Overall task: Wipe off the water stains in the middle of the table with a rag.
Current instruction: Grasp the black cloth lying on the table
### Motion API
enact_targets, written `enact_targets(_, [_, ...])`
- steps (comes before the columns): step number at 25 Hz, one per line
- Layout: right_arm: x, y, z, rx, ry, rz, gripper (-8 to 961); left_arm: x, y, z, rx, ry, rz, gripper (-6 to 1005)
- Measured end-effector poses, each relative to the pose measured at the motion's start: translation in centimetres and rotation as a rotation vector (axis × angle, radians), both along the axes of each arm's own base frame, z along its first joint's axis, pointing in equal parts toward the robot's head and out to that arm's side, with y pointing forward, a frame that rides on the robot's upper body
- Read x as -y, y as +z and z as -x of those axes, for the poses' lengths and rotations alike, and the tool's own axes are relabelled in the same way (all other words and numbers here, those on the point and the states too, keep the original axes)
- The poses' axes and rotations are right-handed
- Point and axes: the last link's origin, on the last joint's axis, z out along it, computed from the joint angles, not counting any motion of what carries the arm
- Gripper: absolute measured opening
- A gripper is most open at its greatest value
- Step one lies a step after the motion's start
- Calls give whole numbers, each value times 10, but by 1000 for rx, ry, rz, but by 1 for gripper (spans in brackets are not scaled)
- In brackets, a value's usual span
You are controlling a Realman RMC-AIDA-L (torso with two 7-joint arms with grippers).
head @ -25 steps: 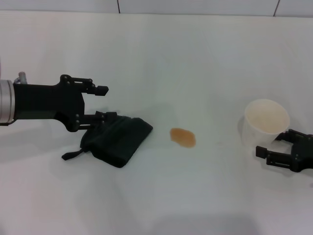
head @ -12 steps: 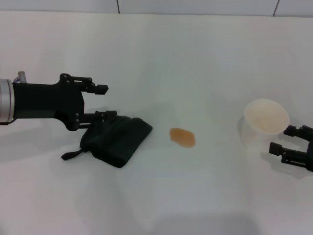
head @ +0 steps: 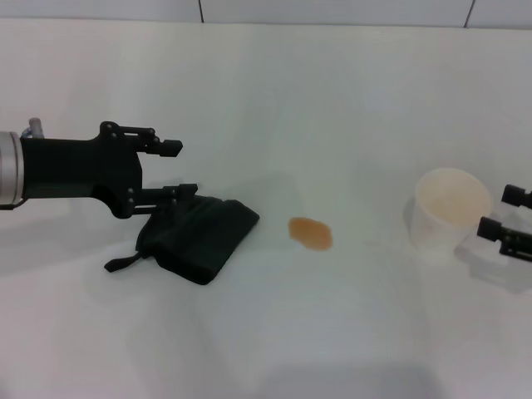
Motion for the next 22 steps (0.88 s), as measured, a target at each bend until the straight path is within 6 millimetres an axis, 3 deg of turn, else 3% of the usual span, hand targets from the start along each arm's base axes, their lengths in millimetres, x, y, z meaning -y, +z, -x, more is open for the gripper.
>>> enact_targets(6, [-3, 8, 11, -17, 64, -6, 855, -1, 0, -1, 5, -1, -7, 538])
enact_targets(22, [-24, 8, 41, -26, 205, 37, 844, -3, 2, -4, 29, -7, -24, 535])
